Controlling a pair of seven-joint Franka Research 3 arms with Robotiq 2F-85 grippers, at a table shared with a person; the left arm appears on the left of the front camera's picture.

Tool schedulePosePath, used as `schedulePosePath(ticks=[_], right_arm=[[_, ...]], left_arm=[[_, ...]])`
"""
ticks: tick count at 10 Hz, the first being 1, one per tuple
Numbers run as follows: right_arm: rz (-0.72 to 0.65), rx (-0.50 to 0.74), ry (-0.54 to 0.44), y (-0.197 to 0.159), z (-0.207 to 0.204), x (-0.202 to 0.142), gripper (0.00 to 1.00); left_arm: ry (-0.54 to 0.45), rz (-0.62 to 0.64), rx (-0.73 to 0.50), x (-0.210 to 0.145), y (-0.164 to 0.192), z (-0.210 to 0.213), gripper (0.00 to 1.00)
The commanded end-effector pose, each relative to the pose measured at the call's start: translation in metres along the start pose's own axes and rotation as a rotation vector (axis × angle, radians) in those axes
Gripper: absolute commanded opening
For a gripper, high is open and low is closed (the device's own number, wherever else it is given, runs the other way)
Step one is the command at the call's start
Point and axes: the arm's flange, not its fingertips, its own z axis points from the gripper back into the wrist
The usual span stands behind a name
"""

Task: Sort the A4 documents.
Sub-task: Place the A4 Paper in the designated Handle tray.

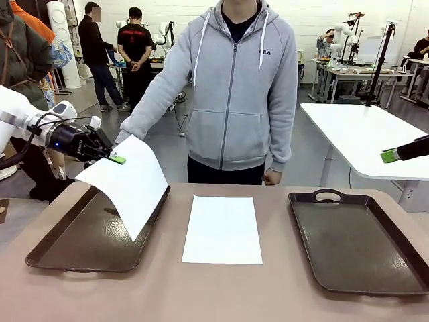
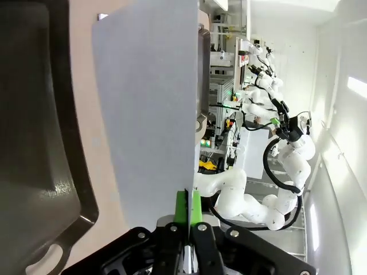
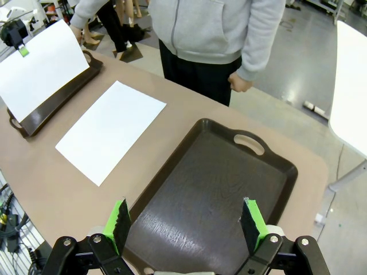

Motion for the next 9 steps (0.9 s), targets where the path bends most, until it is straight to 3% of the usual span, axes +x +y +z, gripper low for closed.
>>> schedulePosePath(ticks=[1, 3, 5, 9], right_arm=[[0.0, 0.007, -0.001, 0.0, -0.002, 0.0, 1.0], [0.0, 0.007, -0.001, 0.0, -0.002, 0.0, 1.0], [0.0, 0.007, -0.001, 0.0, -0.002, 0.0, 1.0], [0.0, 0.007, -0.001, 0.0, -0.002, 0.0, 1.0]], left_arm=[[-0.056, -0.033, 0.044, -0.012, 0.006, 0.004, 0.01], [-0.112, 0.012, 0.081, -0.009, 0.041, 0.005, 0.01], [-0.119, 0.047, 0.033, -0.009, 0.081, 0.0, 0.01], [-0.068, 0.089, 0.147, -0.013, 0.097, 0.013, 0.01]])
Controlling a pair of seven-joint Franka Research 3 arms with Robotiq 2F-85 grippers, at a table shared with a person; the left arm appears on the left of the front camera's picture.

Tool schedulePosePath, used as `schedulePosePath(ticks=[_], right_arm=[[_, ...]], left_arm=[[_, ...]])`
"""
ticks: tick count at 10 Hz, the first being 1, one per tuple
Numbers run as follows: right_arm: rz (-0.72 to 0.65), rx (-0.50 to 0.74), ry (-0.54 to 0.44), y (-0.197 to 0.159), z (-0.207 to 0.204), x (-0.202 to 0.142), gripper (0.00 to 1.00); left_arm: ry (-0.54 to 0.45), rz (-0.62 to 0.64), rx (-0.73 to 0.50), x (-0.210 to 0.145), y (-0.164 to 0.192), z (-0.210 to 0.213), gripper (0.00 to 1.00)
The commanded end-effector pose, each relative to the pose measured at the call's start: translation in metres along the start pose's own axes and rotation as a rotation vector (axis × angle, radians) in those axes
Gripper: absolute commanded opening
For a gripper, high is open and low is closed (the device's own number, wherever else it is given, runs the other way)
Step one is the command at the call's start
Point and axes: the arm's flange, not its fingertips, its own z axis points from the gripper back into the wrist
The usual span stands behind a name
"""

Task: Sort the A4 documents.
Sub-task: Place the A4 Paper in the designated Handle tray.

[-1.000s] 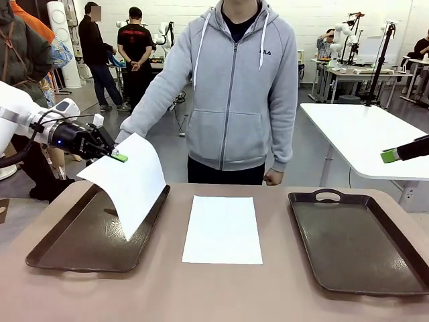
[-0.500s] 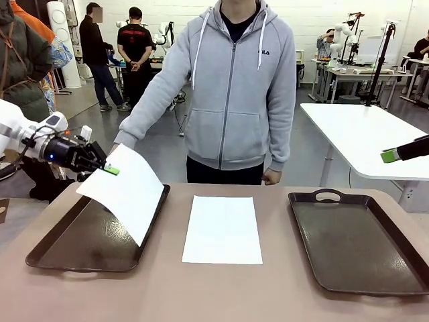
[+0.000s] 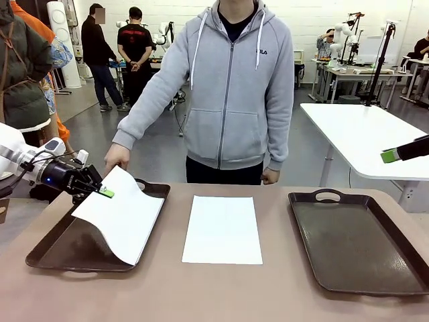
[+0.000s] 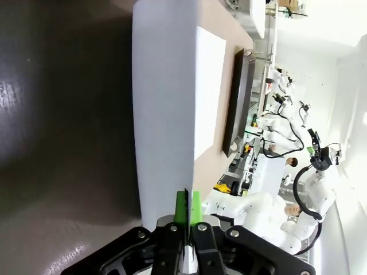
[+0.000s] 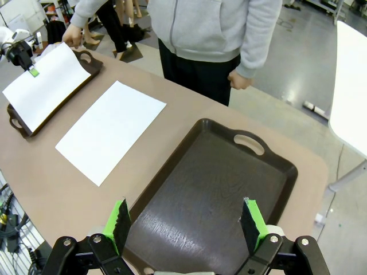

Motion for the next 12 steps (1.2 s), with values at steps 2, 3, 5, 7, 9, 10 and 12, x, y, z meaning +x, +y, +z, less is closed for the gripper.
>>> schedulePosePath(ticks=[2, 3, 5, 7, 9, 10, 12], right_arm=[[0.0, 0.007, -0.001, 0.0, -0.002, 0.0, 1.0], [0.0, 0.007, -0.001, 0.0, -0.002, 0.0, 1.0], [0.0, 0.007, -0.001, 0.0, -0.002, 0.0, 1.0], [0.0, 0.007, -0.001, 0.0, -0.002, 0.0, 1.0], [0.0, 0.007, -0.001, 0.0, -0.002, 0.0, 1.0], [0.0, 0.007, -0.001, 0.0, -0.002, 0.0, 1.0], [0.0, 0.007, -0.001, 0.0, -0.002, 0.0, 1.0]], left_arm=[[0.039, 0.002, 0.175, 0.005, -0.012, 0.012, 0.01], [0.048, 0.013, 0.214, 0.008, -0.011, 0.009, 0.01], [0.075, 0.033, 0.256, 0.012, -0.003, -0.001, 0.01], [0.065, 0.037, 0.329, 0.014, 0.002, -0.012, 0.01], [0.029, 0.042, 0.396, 0.014, 0.006, -0.015, 0.01], [0.017, 0.05, 0.439, 0.014, 0.006, -0.011, 0.01], [-0.005, 0.051, 0.489, 0.014, 0.005, -0.004, 0.01]])
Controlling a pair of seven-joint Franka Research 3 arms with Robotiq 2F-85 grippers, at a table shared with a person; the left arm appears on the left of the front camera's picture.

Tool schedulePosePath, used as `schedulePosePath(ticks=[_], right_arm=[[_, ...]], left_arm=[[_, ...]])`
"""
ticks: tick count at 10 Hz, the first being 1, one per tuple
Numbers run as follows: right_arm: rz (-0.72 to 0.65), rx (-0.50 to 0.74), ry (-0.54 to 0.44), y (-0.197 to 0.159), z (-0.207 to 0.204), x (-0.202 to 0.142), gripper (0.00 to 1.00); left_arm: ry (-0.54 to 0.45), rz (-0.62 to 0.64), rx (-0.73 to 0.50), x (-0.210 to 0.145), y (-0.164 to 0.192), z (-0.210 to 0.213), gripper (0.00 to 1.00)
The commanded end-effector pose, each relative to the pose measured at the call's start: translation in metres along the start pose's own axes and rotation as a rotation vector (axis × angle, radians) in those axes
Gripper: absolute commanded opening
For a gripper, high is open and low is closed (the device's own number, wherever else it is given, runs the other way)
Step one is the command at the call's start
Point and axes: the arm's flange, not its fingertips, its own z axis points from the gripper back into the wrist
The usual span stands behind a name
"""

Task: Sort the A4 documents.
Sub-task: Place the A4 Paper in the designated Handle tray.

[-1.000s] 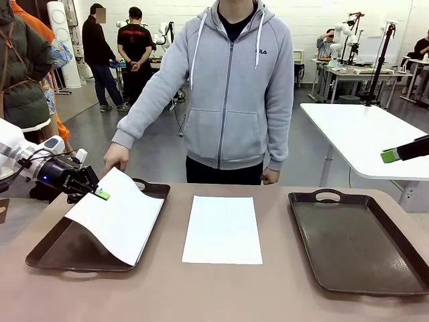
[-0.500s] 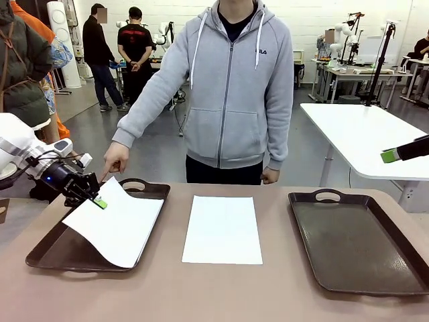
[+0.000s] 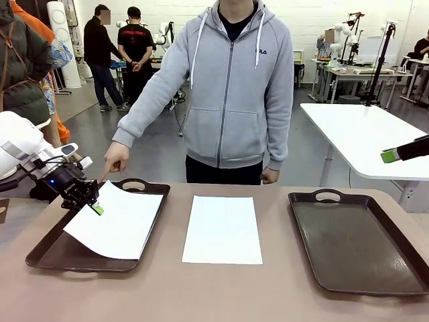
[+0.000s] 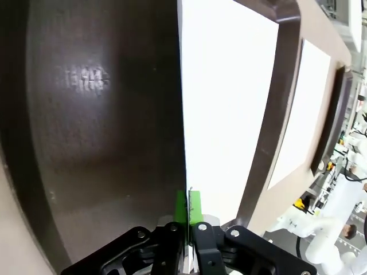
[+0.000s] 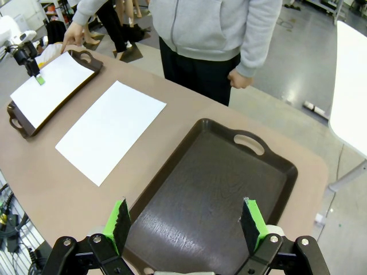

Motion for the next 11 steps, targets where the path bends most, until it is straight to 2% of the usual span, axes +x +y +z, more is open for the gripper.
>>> schedulePosePath(ticks=[1, 7, 11], right_arm=[[0.0, 0.007, -0.001, -0.0001, -0.0018, -0.0002, 1.0], [0.0, 0.007, -0.001, -0.0001, -0.0018, -0.0002, 1.0], [0.0, 0.007, -0.001, -0.0001, -0.0018, -0.0002, 1.0]], left_arm=[[-0.015, 0.031, 0.072, -0.0067, -0.0034, 0.001, 0.01], [0.014, 0.025, 0.13, 0.0006, -0.0054, 0.0042, 0.01], [0.01, 0.024, 0.142, 0.0023, -0.0072, 0.0093, 0.41]])
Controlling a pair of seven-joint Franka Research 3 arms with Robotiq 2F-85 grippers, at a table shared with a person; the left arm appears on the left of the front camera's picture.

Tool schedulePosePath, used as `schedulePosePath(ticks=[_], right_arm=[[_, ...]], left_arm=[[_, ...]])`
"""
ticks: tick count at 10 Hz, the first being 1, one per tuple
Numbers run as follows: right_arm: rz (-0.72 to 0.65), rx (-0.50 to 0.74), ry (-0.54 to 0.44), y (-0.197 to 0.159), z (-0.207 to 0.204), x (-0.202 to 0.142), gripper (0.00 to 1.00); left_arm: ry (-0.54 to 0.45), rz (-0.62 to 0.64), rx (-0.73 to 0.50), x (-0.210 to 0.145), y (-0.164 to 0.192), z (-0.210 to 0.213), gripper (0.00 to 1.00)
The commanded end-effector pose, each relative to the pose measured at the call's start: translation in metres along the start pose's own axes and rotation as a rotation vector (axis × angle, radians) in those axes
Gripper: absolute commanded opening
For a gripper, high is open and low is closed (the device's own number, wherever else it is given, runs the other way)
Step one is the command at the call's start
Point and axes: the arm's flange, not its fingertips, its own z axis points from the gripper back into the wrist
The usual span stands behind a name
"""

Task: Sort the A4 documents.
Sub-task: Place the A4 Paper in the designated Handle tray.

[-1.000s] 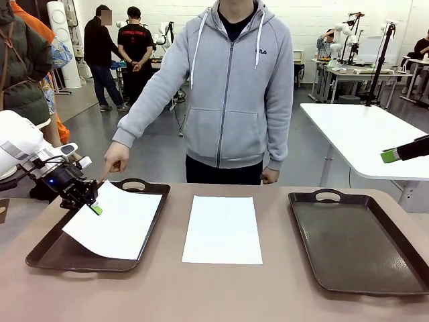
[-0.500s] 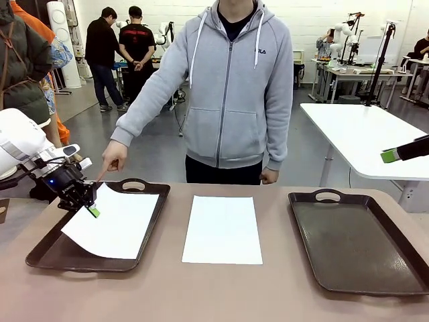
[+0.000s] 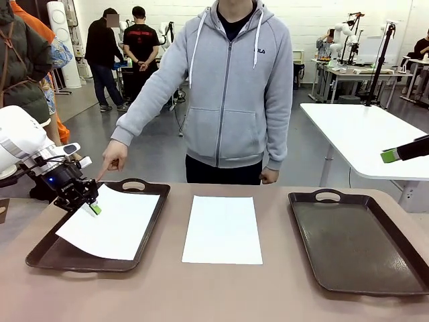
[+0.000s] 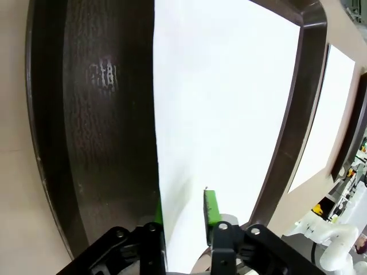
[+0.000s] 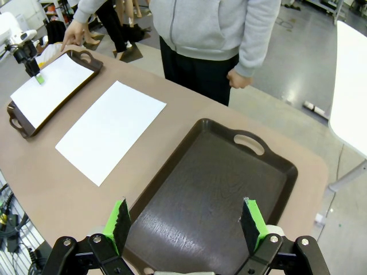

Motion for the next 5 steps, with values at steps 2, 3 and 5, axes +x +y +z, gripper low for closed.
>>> schedulePosePath(ticks=[2, 3, 5], right_arm=[[0.0, 0.007, -0.001, 0.0, -0.002, 0.0, 1.0], [0.0, 0.007, -0.001, 0.0, -0.002, 0.0, 1.0], [0.0, 0.007, -0.001, 0.0, -0.002, 0.0, 1.0]], left_arm=[[0.0, 0.023, 0.036, 0.0, -0.004, 0.007, 0.6], [-0.002, 0.026, 0.053, -0.001, -0.004, 0.01, 0.7], [-0.016, 0.039, 0.077, -0.003, -0.001, 0.019, 0.9]])
